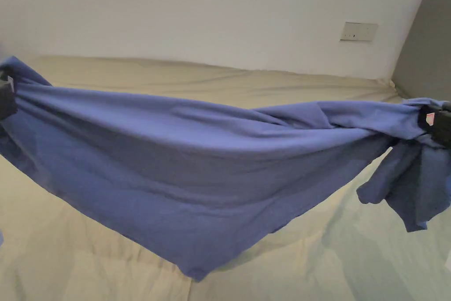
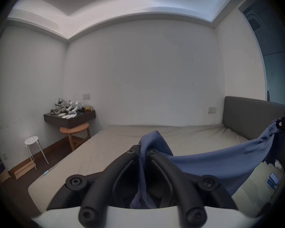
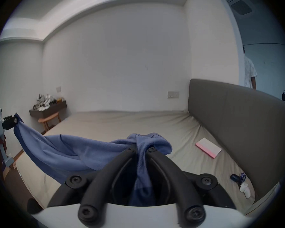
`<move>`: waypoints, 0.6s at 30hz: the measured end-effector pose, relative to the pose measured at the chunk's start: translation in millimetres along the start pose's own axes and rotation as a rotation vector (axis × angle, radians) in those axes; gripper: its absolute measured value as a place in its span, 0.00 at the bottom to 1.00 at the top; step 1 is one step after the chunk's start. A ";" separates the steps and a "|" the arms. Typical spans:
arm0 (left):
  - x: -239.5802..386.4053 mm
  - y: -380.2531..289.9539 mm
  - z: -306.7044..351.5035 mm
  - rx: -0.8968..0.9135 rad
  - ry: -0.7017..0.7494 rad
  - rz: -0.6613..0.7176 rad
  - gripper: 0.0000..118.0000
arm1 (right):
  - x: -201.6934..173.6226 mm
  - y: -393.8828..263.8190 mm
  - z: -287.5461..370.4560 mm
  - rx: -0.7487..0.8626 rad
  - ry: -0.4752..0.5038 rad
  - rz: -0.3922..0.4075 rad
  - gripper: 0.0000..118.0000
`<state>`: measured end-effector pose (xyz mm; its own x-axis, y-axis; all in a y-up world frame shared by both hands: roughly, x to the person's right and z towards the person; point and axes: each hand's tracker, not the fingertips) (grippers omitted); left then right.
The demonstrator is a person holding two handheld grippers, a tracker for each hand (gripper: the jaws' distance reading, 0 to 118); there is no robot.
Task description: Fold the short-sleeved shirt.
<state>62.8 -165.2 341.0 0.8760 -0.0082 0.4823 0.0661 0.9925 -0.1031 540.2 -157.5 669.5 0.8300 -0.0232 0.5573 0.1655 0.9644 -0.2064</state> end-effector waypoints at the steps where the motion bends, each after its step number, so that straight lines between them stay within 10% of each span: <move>1: -1.0 9.7 3.9 0.015 -0.003 0.003 0.05 | 0.5 8.1 7.4 0.011 0.003 -0.006 0.08; 18: -5.4 100.4 -28.8 0.060 -0.015 -0.061 0.05 | -16.7 107.5 -3.1 0.129 -0.030 0.143 0.08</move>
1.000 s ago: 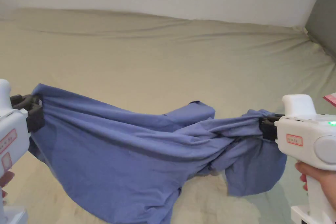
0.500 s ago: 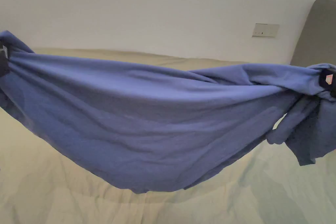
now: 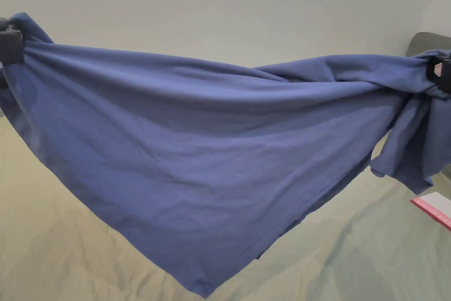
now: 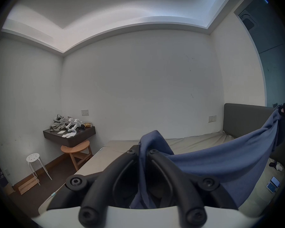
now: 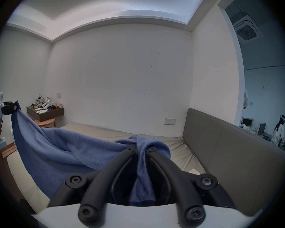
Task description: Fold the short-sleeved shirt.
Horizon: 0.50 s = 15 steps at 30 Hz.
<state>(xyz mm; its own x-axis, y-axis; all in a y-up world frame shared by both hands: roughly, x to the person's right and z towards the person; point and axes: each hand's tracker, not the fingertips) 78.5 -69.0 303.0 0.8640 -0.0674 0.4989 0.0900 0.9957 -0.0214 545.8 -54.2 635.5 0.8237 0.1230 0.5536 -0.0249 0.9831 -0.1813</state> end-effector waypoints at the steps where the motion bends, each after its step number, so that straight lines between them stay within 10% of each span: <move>1: 0.4 0.5 -6.6 -0.006 0.003 -0.005 0.05 | 0.4 2.2 -9.5 -0.002 -0.004 0.009 0.08; 15: 12.9 -34.0 -148.3 -0.150 0.026 -0.058 0.05 | -21.3 -17.4 -156.2 -0.059 -0.065 0.133 0.08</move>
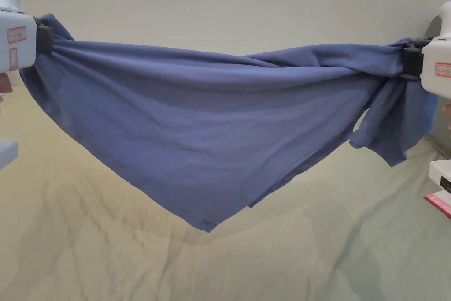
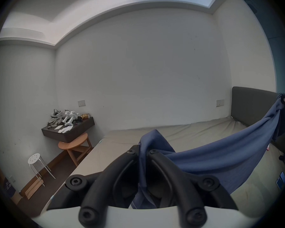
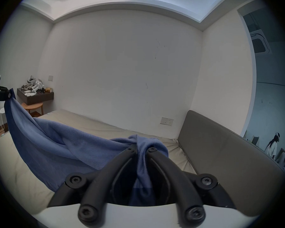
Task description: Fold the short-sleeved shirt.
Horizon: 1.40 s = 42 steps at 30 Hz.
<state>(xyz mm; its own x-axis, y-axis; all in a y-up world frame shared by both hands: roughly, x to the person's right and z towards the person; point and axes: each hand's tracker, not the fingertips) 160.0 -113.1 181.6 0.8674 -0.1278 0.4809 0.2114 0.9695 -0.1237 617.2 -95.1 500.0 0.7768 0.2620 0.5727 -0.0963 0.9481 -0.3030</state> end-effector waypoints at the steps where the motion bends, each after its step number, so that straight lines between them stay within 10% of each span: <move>1: 1.6 -7.4 -10.4 -0.013 0.003 -0.003 0.05 | 0.4 -0.9 2.5 -0.001 -0.001 0.003 0.08; 11: 35.4 -148.7 -67.9 -0.294 -0.060 -0.109 0.05 | -43.6 -164.9 -61.1 -0.313 0.061 0.140 0.08; 24: 48.2 -346.5 -3.6 -0.715 -0.162 -0.177 0.05 | -58.4 -370.3 15.7 -0.867 0.317 0.297 0.08; 42: 16.4 -404.6 117.4 -0.782 -0.209 -0.172 0.05 | -51.5 -399.1 151.8 -1.093 0.374 0.072 0.08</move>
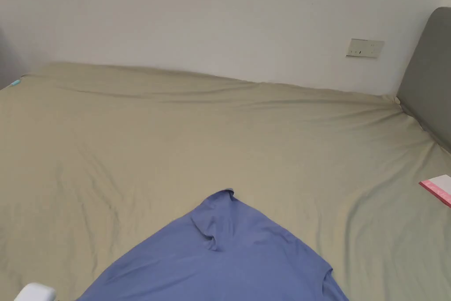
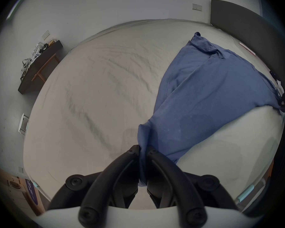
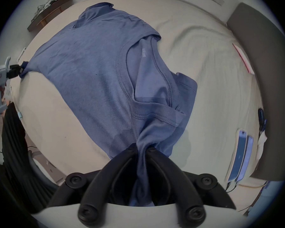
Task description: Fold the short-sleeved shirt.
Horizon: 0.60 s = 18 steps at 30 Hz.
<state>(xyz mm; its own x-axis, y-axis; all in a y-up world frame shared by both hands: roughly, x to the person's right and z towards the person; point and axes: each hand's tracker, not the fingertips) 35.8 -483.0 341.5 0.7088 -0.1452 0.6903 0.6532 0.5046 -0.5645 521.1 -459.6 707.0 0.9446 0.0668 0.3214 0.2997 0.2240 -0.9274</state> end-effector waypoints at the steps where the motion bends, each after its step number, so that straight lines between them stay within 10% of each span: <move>1: -0.4 -4.9 -0.7 -0.005 -0.003 0.002 0.05 | -2.0 -4.3 -2.8 -0.006 0.001 0.005 0.08; 6: 1.8 -10.5 -6.5 -0.005 -0.012 0.031 0.06 | -4.3 -6.7 -16.1 0.024 -0.017 -0.010 0.11; 10: -5.3 2.6 12.9 0.064 0.021 0.124 0.95 | -4.9 6.3 8.3 0.115 -0.096 -0.015 0.91; 18: -0.8 80.2 151.0 0.554 0.049 0.276 0.97 | -46.0 70.5 163.5 0.685 -0.217 -0.030 0.92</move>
<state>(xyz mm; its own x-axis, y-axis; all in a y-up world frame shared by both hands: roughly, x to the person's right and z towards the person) 47.5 -313.9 364.0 0.8519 0.0218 0.5232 0.2175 0.8942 -0.3913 476.9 -287.9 658.2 0.8682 0.2267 0.4414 0.1062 0.7840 -0.6116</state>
